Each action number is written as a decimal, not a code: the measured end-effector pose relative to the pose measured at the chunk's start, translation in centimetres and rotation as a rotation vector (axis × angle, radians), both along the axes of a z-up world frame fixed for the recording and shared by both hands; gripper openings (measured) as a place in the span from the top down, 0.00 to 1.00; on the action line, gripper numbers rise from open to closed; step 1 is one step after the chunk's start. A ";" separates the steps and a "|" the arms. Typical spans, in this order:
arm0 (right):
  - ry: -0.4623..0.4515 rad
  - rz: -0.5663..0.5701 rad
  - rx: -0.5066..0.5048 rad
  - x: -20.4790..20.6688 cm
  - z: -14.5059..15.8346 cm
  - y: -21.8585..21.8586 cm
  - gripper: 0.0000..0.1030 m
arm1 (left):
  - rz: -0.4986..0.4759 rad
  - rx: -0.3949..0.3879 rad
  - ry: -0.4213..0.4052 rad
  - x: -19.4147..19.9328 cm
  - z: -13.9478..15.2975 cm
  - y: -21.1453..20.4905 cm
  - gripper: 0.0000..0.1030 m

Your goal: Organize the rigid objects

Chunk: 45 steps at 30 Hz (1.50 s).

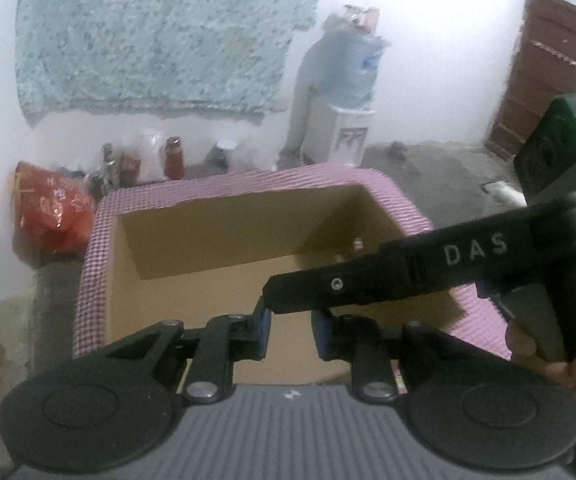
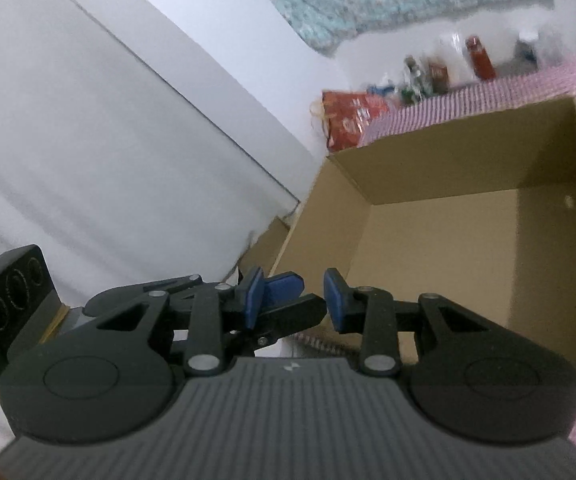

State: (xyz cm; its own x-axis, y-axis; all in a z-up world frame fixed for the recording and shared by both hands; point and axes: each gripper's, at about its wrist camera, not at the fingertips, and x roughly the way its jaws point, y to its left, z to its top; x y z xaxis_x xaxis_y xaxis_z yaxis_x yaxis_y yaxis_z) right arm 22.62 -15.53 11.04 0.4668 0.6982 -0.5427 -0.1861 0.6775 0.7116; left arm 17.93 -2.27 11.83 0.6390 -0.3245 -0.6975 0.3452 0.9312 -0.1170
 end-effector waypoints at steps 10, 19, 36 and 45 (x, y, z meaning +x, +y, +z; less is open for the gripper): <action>-0.009 -0.019 0.046 -2.1 -0.8 -2.2 0.75 | -0.001 -0.017 -0.033 -4.0 0.4 2.5 0.67; -0.006 -0.150 0.066 -13.2 -2.1 -8.1 0.75 | -0.094 -0.081 -0.008 -11.6 -2.1 1.9 0.59; 0.201 -0.202 0.033 -22.1 -13.2 -5.5 0.75 | -0.189 0.219 0.049 -15.7 -11.7 -6.7 0.62; 0.256 -0.201 0.031 -23.3 -13.1 -6.1 0.75 | -0.179 0.263 0.087 -14.7 -12.9 -7.2 0.76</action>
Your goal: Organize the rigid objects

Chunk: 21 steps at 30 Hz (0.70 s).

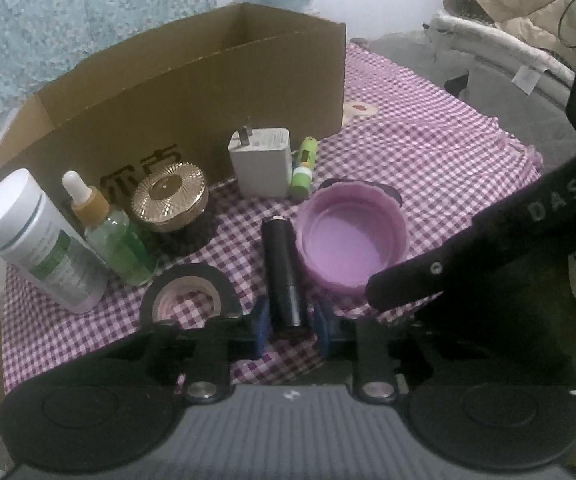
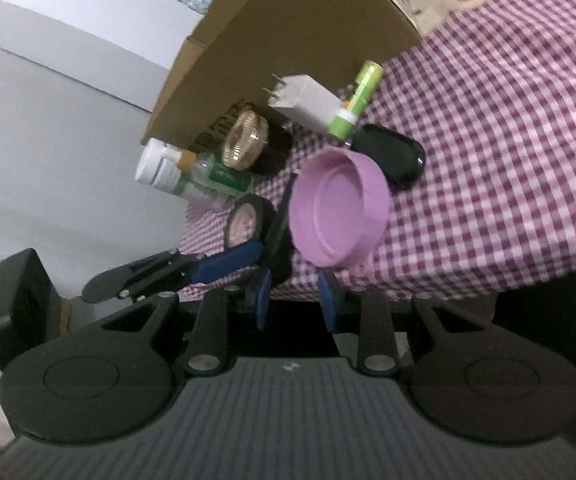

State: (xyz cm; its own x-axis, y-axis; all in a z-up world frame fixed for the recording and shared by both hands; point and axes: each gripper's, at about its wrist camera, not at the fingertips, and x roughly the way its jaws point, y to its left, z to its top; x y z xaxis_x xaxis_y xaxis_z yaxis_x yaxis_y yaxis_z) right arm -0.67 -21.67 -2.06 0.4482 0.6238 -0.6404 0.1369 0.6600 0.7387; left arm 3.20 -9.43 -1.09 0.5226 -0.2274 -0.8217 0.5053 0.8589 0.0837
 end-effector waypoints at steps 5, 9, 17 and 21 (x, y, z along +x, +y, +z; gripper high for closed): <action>0.001 -0.035 0.021 1.0 -0.9 -0.7 0.75 | 0.000 0.011 0.003 0.7 -0.4 -0.4 0.76; -0.017 -0.071 0.011 2.0 -0.8 -1.6 0.75 | 0.007 0.009 0.017 1.5 -0.7 -0.9 0.75; -0.004 -0.068 0.068 2.5 -0.6 -1.2 0.74 | 0.032 -0.014 0.036 2.2 -1.3 -1.1 0.75; 0.020 -0.080 0.080 3.0 -1.3 -0.3 0.74 | 0.041 -0.049 0.064 2.3 -1.3 -0.7 0.76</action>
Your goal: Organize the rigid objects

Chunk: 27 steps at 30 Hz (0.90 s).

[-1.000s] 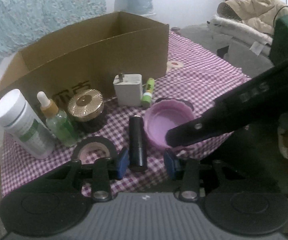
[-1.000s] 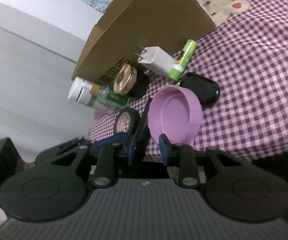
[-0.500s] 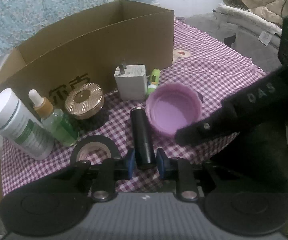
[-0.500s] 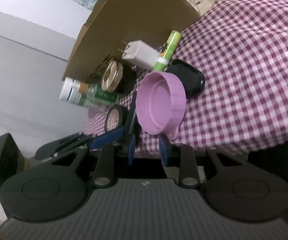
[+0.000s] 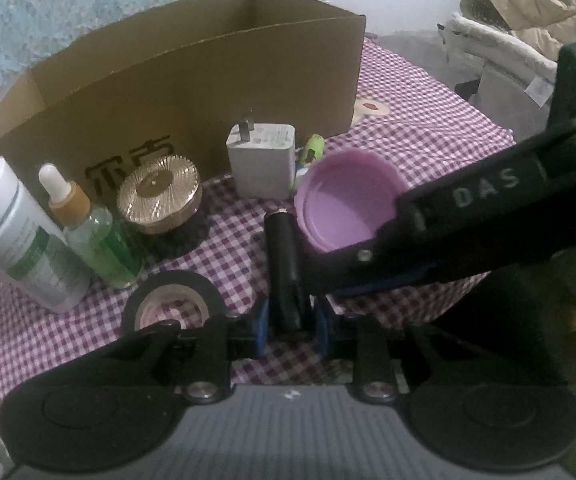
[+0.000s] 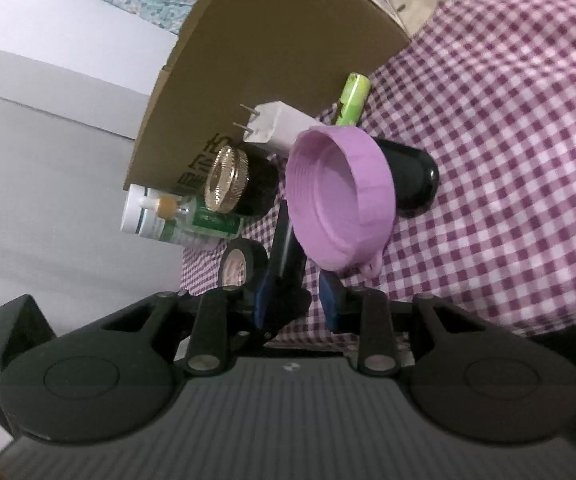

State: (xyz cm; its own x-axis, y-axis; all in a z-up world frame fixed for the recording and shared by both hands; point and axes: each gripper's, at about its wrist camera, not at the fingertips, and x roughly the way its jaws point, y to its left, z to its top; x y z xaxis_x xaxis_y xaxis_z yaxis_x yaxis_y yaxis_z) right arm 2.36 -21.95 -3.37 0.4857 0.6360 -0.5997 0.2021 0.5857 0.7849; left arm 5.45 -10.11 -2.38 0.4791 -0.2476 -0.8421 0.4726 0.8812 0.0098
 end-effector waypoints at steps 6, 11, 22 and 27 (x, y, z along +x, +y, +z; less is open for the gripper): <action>-0.003 -0.004 0.002 1.0 -0.3 1.8 0.74 | -0.019 -0.037 0.026 0.2 0.1 0.1 0.68; -0.018 -0.023 -0.006 1.8 -0.4 2.7 0.75 | -0.002 -0.040 0.004 0.4 0.1 0.3 0.71; -0.071 -0.034 -0.006 0.4 1.1 3.9 0.74 | 0.001 -0.061 -0.098 -2.2 2.9 2.7 0.76; -0.121 -0.018 0.004 1.0 3.4 4.9 0.74 | 0.016 -0.076 -0.160 -2.8 5.4 3.7 0.76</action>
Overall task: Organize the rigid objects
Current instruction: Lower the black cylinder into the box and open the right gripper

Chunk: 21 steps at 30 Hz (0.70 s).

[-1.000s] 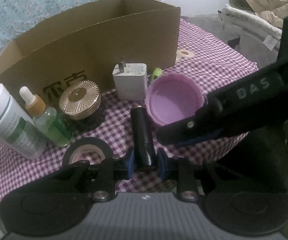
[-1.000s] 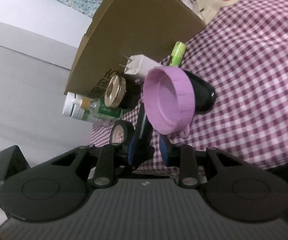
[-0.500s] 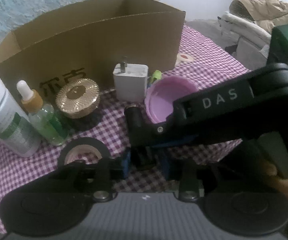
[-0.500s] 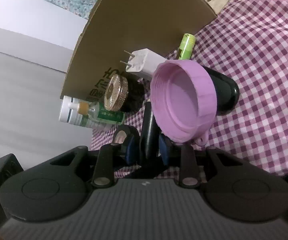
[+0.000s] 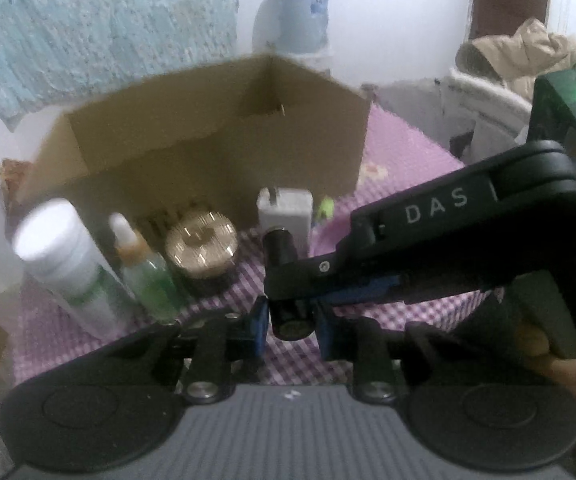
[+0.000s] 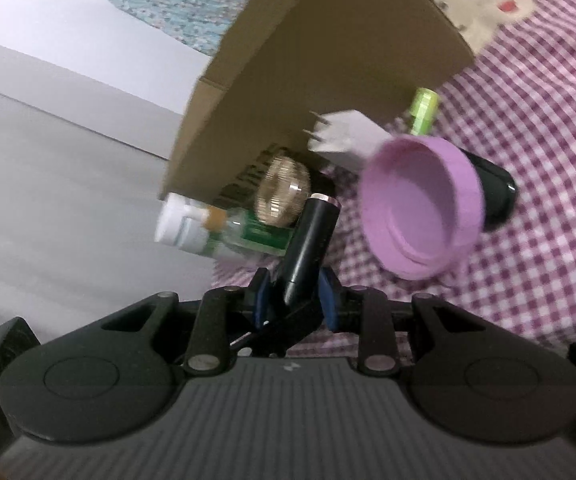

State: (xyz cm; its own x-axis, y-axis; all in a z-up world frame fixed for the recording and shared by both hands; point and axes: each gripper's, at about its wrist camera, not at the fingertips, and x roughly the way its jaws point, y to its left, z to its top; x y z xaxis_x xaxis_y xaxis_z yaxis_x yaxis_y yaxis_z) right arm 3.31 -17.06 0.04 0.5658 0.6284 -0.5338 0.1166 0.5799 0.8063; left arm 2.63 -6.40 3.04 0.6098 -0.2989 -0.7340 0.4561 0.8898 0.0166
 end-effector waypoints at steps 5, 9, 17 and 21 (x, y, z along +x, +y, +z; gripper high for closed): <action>-0.113 0.042 -0.012 1.9 4.4 1.3 0.74 | 0.016 -0.007 -0.110 0.7 4.3 1.3 0.76; -0.192 0.092 -0.028 5.7 7.9 2.5 0.74 | 0.048 0.005 -0.167 3.4 7.4 2.7 0.76; -0.120 0.190 -0.052 17.7 8.6 5.0 0.73 | 0.100 0.034 -0.002 14.9 8.3 5.5 0.75; 0.013 0.211 -0.036 24.0 6.0 5.7 0.73 | 0.134 0.077 0.113 21.0 6.2 6.6 0.76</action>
State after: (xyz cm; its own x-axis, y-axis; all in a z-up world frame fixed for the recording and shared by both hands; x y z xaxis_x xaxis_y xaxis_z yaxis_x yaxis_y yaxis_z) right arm 27.30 -11.35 6.08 0.4163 0.7127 -0.5646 -0.0001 0.6210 0.7838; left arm 23.66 0.22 9.28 0.5524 -0.1610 -0.8179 0.3367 0.9407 0.0422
